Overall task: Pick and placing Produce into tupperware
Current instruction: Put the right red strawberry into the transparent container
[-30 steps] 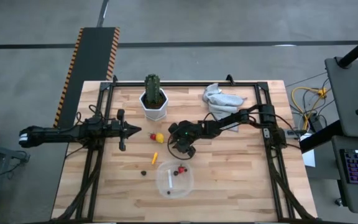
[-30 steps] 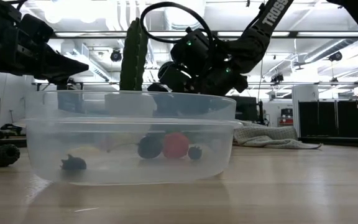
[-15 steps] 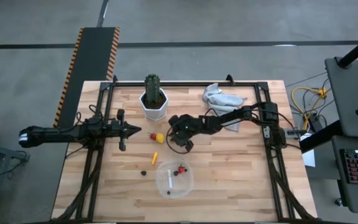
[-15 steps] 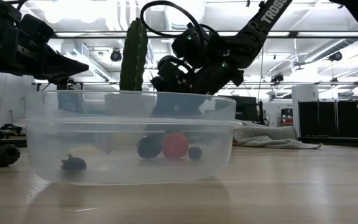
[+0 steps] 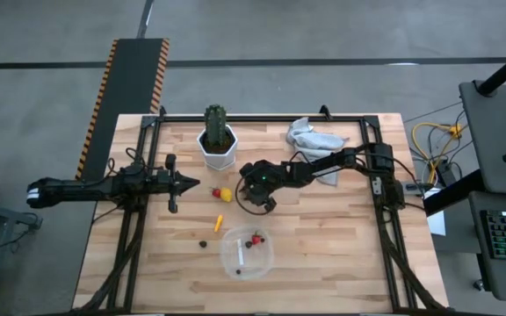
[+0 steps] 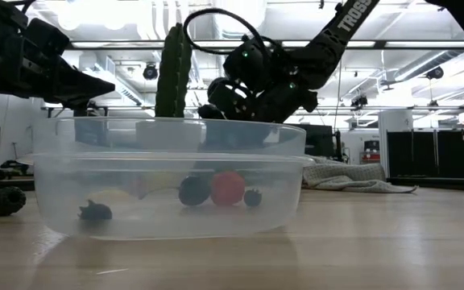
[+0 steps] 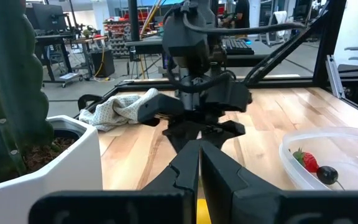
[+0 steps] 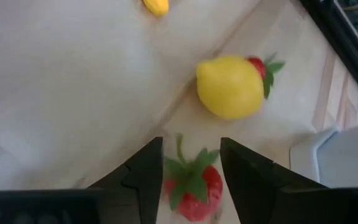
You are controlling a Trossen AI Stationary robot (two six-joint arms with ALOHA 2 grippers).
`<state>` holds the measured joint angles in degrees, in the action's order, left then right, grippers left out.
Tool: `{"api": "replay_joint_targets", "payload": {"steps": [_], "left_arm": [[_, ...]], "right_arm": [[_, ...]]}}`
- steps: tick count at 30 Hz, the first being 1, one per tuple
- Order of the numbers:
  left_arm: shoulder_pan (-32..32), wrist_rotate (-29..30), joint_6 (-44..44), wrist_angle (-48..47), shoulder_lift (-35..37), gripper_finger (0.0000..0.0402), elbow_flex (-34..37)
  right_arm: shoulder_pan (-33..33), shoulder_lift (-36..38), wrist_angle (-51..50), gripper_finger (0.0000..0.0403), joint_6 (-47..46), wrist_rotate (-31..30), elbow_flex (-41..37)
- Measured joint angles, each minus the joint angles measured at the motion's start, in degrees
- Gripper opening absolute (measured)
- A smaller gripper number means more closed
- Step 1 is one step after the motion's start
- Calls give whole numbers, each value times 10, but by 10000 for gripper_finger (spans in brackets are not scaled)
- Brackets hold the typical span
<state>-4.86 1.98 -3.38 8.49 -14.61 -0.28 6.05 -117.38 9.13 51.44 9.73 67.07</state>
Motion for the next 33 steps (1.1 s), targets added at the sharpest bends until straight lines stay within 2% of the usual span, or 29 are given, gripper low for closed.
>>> {"api": "replay_joint_targets", "payload": {"steps": [11, 33], "left_arm": [[0, 0, 0, 0, 0, 0, 0], [0, 0, 0, 0, 0, 0, 0]], "right_arm": [[5, 0, -21, 184, 0, -3, 0], [35, -16, -18, 185, -15, 23, -1]]}}
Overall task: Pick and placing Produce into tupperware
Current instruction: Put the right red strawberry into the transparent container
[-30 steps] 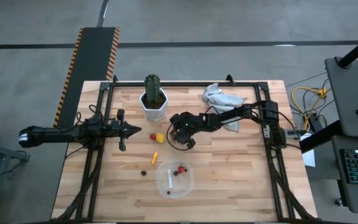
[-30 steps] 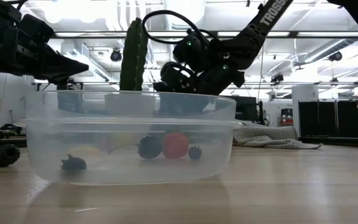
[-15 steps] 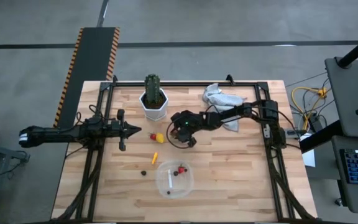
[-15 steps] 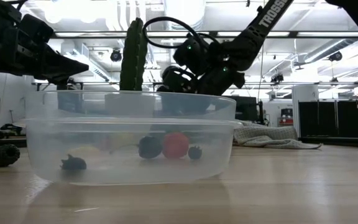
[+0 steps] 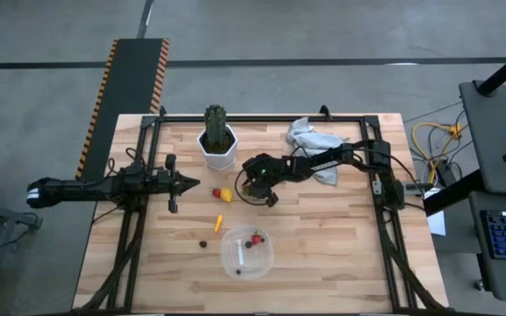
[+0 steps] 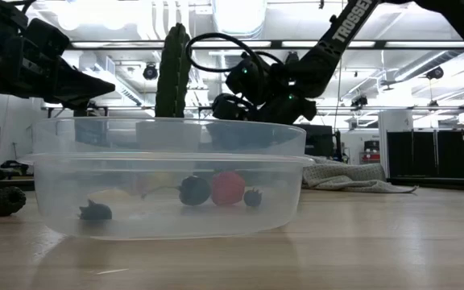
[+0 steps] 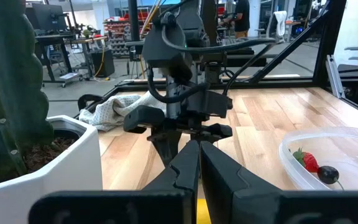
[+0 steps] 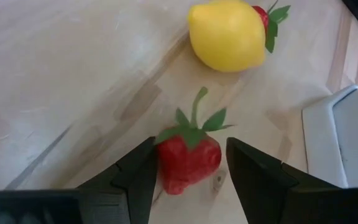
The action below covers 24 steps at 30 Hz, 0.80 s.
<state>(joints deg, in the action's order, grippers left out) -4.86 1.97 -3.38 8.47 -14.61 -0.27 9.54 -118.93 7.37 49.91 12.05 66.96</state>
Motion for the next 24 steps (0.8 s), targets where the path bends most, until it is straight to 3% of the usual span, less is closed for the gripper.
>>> {"api": "replay_joint_targets", "payload": {"steps": [12, 24], "left_arm": [[0, 0, 0, 0, 0, 0, 0], [0, 0, 0, 0, 0, 0, 0]], "right_arm": [[0, 1, 1, 179, 0, 0, 0], [0, 1, 3, 118, -3, -33, 0]]}}
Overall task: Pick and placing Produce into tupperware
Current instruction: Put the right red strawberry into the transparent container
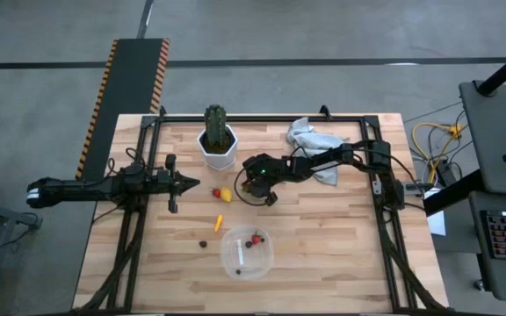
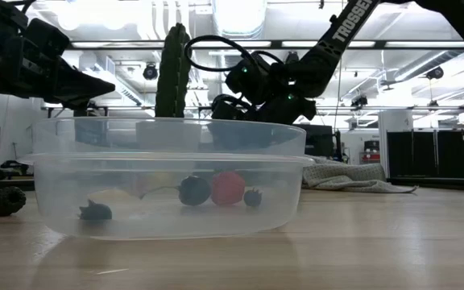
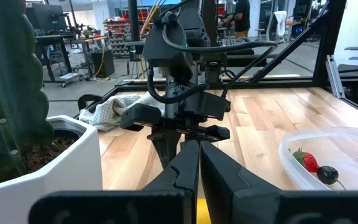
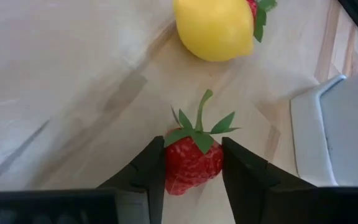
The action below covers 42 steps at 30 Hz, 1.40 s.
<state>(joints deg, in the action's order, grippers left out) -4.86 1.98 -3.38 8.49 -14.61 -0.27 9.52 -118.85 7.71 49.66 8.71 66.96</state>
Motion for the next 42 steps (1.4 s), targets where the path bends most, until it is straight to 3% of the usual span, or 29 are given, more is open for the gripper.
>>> {"api": "replay_joint_targets", "payload": {"steps": [7, 12, 19, 25, 33, 42], "left_arm": [[0, 0, 0, 0, 0, 0, 0], [0, 0, 0, 0, 0, 0, 0], [0, 0, 0, 0, 0, 0, 0], [0, 0, 0, 0, 1, 0, 0], [0, 0, 0, 1, 1, 0, 0], [0, 0, 0, 0, 0, 0, 0]], "right_arm": [[0, 14, -8, 118, -28, -10, 0], [-2, 62, -18, 118, -50, -12, 0], [-22, 157, -67, 118, -124, 55, 0], [-77, 213, -96, 118, -148, 62, -2], [-154, 215, -110, 118, -212, 17, -7], [-204, 178, -105, 118, -286, 12, -15]]}}
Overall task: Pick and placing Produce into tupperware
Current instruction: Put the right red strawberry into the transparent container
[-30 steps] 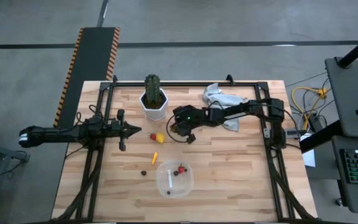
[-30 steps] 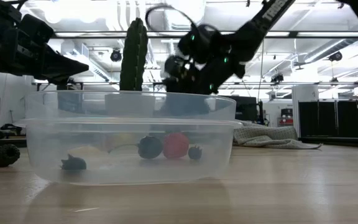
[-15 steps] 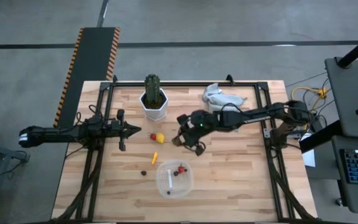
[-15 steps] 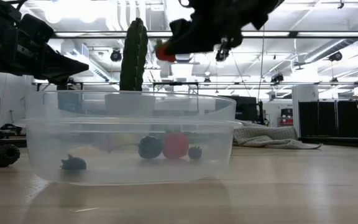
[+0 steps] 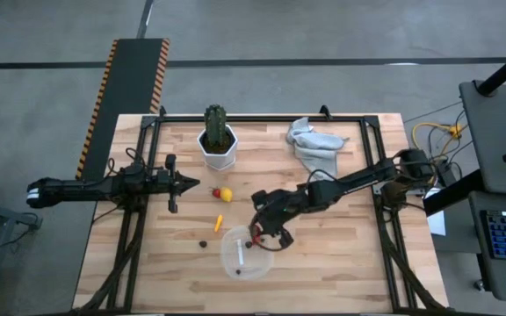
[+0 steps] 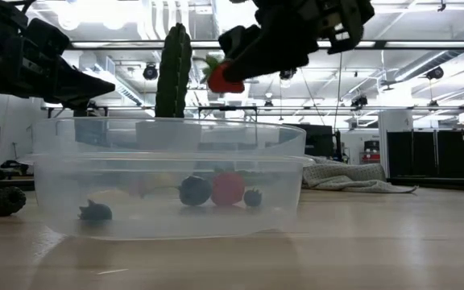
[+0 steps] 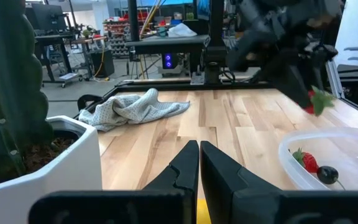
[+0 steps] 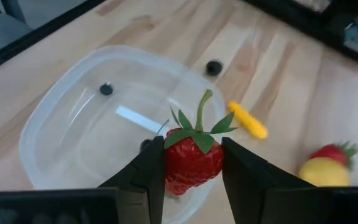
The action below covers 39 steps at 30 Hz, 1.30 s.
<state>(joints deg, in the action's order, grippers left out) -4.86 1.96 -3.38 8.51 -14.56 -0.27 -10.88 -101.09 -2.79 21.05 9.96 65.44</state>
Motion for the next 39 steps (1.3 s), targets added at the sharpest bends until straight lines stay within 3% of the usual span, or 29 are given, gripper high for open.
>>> {"api": "replay_joint_targets", "payload": {"steps": [22, 39], "left_arm": [[0, 0, 0, 0, 1, 0, 0], [0, 0, 0, 0, 1, 0, 0]], "right_arm": [[-50, -67, 1, 117, -92, 11, -1], [-51, -74, 12, 158, -105, 30, -1]]}}
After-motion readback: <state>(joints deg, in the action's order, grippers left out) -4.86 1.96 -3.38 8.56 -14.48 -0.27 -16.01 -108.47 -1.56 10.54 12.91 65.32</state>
